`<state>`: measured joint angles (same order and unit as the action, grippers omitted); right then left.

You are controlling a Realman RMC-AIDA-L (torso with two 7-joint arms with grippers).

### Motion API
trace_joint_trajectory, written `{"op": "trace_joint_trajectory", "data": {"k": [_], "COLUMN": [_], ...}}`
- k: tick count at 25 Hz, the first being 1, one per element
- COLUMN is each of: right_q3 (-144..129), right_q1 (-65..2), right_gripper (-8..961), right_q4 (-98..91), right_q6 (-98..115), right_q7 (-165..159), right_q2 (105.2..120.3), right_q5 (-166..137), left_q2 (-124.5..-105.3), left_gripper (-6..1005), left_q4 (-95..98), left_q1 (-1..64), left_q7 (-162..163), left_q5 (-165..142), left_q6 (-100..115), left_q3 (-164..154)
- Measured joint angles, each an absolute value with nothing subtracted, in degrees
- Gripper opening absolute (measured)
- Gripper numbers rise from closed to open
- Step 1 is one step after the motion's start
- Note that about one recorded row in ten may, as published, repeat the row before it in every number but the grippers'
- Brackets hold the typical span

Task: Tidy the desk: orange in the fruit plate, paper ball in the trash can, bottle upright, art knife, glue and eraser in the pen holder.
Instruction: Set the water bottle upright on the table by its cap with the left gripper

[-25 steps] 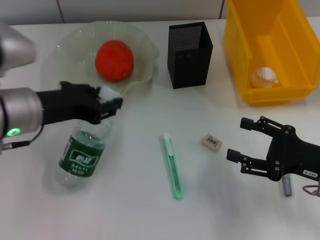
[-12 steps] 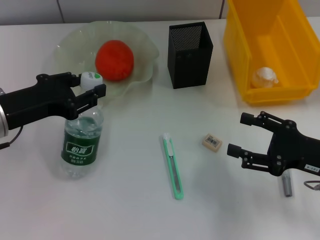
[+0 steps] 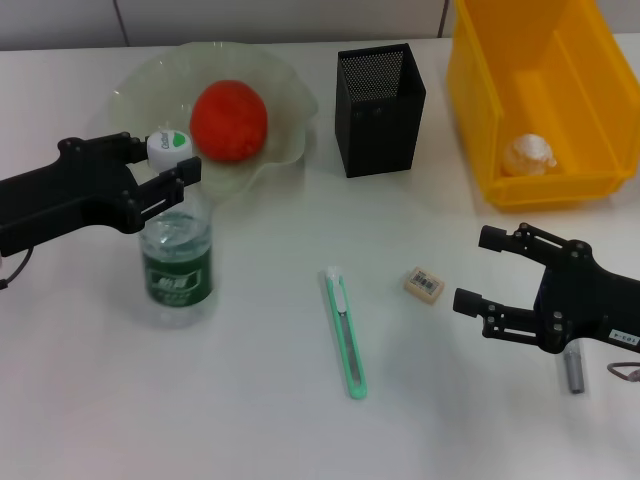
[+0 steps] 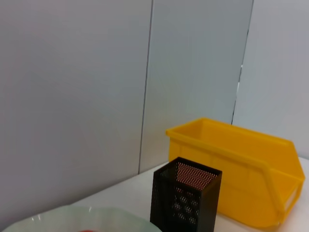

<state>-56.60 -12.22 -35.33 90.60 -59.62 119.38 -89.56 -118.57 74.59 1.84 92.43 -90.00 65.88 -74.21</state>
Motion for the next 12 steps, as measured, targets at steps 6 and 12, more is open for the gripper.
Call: {"op": "trace_joint_trajectory", "data": {"k": [6, 12], "right_q3": [-56.6, -56.6], "right_q1": [-12.2, -12.2], "right_gripper": [852, 852], "right_q4": [-35.3, -35.3], "right_q6": [90.6, 90.6], "right_q7": [-59.7, -59.7], "right_q2": [119.33, 119.41], "right_q5": [-89.6, -89.6], "left_q2": [-118.60, -118.66], "left_gripper": [440, 456], "left_q4": [73.5, 72.3], "left_q1": [1.9, 2.4], "left_q7": [90.9, 88.3], "left_q5": [-88.2, -87.8], "left_q6": [66.2, 66.7], "left_q3": [-73.4, -73.3]}}
